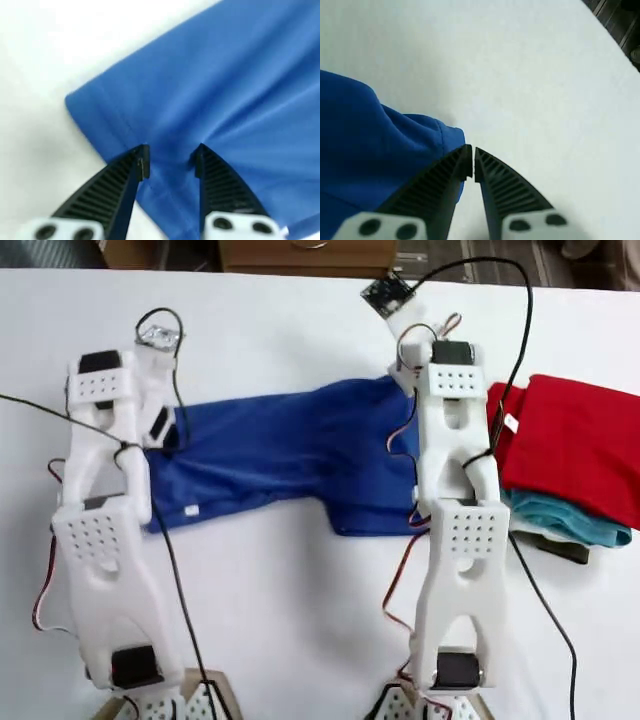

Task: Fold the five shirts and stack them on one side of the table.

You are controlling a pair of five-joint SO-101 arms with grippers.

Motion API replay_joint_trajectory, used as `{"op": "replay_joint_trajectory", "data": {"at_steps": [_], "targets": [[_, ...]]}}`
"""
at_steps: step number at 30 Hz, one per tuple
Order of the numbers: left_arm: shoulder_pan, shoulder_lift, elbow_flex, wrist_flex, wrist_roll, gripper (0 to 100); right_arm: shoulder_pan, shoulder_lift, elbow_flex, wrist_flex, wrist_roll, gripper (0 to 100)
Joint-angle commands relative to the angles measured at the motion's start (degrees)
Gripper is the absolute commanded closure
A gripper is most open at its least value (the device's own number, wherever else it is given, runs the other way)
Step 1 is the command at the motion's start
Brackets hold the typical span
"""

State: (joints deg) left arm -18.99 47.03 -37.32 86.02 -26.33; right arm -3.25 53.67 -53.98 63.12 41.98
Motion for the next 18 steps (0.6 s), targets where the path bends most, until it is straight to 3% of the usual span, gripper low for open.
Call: {"op": "replay_joint_trajectory", "data": {"at_steps": [1, 12, 18], "targets": [[-0.7, -0.79, -2.68, 2.99, -0.79, 83, 0.48, -1.89, -3.25, 2.42, -0.26, 97.6], [1.93, -7.74, -6.81, 15.91, -5.63, 83, 0.13, -10.15, -10.02, 26.33, -0.26, 97.5], [2.55, -15.38, 5.05, 15.47, -5.8, 83, -1.27, -12.0, -8.26, 34.86, 1.32, 97.5]]}}
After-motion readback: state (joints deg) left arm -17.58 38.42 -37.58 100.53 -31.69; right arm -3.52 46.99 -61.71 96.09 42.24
